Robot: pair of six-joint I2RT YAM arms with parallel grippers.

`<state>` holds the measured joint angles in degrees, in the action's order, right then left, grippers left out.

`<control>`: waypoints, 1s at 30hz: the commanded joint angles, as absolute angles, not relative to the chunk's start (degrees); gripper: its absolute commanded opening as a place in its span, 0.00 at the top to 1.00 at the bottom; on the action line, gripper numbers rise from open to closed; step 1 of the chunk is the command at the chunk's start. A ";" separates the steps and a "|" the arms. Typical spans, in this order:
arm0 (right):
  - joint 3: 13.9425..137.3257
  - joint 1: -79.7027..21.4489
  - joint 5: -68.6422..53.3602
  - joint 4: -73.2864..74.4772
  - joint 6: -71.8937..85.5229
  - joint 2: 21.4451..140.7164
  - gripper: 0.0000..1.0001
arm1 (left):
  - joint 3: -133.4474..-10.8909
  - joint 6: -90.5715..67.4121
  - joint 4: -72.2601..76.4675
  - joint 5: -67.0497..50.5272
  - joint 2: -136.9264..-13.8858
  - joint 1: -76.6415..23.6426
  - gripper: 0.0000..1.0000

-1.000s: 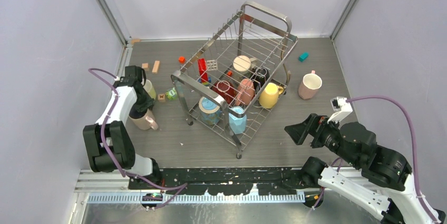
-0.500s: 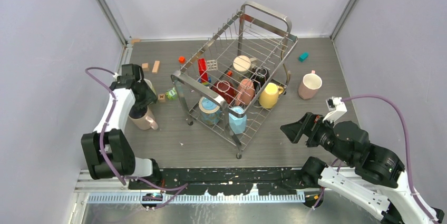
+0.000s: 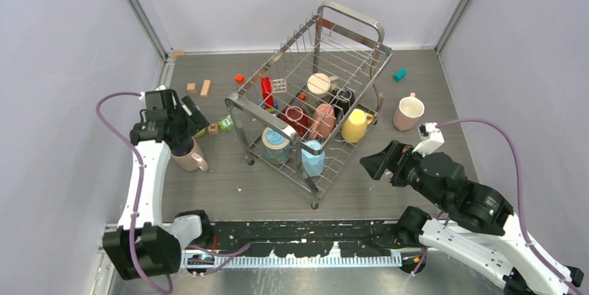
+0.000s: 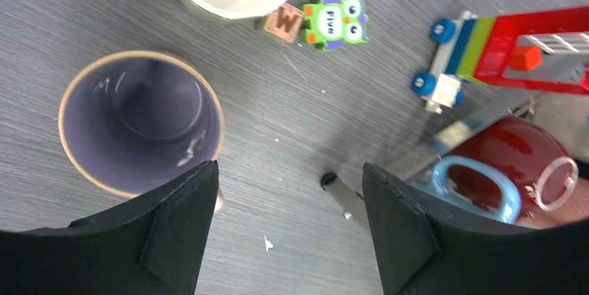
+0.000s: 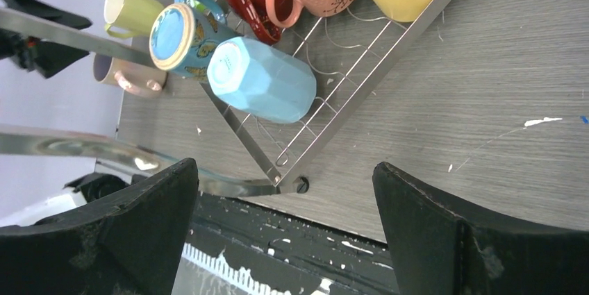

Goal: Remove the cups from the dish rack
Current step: Place the cup at the center of the board, then unload the cup from the dish rack.

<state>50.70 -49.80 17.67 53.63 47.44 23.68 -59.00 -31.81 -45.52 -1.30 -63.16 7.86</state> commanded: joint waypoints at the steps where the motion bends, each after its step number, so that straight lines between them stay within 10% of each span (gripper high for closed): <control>1: 49.26 -50.01 22.19 46.53 48.28 26.91 0.00 | -59.56 -29.54 -47.00 -7.17 -56.78 7.11 0.22; 10: 41.44 -50.01 17.28 24.97 42.48 34.45 0.00 | -59.04 -30.64 -49.39 -12.23 -46.76 1.00 0.00; 30: 34.48 -50.01 12.08 0.27 33.59 51.63 0.00 | -62.04 -31.31 -54.26 -18.15 -39.88 -4.30 0.00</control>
<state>34.94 -49.80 13.63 7.42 36.29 50.04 -59.66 -31.05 -55.18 -15.68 -39.88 -3.92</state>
